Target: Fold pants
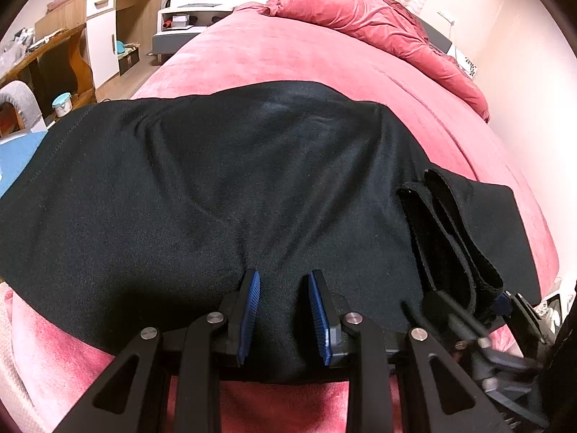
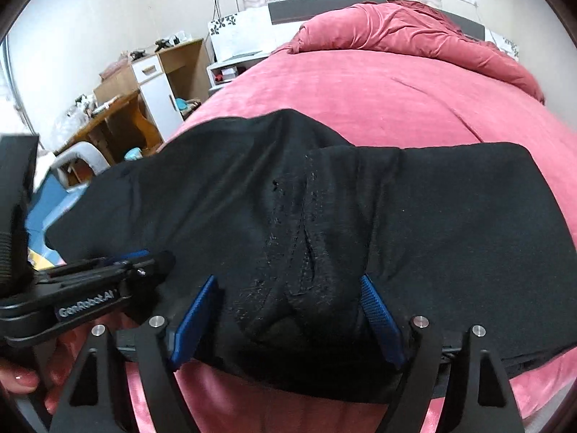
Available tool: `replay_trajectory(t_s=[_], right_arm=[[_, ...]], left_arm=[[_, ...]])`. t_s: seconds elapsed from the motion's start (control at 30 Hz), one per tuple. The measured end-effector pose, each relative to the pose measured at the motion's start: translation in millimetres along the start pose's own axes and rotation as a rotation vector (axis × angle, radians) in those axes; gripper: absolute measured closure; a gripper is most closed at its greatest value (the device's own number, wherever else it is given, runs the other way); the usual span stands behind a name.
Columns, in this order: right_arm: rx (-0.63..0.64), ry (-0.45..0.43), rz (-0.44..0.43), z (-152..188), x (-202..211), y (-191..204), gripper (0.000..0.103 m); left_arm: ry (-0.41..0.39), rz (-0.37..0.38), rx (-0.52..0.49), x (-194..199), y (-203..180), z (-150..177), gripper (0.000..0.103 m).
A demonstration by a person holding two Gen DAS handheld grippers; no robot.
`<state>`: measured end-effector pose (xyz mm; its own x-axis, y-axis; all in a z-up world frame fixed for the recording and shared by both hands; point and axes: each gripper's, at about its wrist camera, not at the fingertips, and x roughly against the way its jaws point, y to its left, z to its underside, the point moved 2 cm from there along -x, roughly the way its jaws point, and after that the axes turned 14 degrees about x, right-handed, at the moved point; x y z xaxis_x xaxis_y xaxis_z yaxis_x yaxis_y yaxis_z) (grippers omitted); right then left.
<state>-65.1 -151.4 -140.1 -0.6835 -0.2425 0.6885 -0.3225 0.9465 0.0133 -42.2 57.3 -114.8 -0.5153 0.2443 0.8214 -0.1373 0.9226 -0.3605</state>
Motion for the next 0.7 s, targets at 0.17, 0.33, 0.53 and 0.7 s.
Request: replay_trajectory(t_s=[0.17, 0.33, 0.53, 0.7], right_arm=[[-0.127, -0.097, -0.05, -6, 35, -30, 0.058], [-0.142, -0.145, 0.117, -15, 61, -71, 0.063], [-0.216, -0.02, 0.114, 2, 32, -83, 0.069], [-0.043, 0.022, 0.086, -2, 4, -30, 0.075]], left_arm=[[0.018, 0.069, 0.053, 4, 12, -1, 0.074], [0.012, 0.121, 0.1, 11, 22, 0, 0.074], [0.006, 0.106, 0.081, 16, 19, 7, 0.074], [0.014, 0.108, 0.088, 21, 19, 5, 0.074]])
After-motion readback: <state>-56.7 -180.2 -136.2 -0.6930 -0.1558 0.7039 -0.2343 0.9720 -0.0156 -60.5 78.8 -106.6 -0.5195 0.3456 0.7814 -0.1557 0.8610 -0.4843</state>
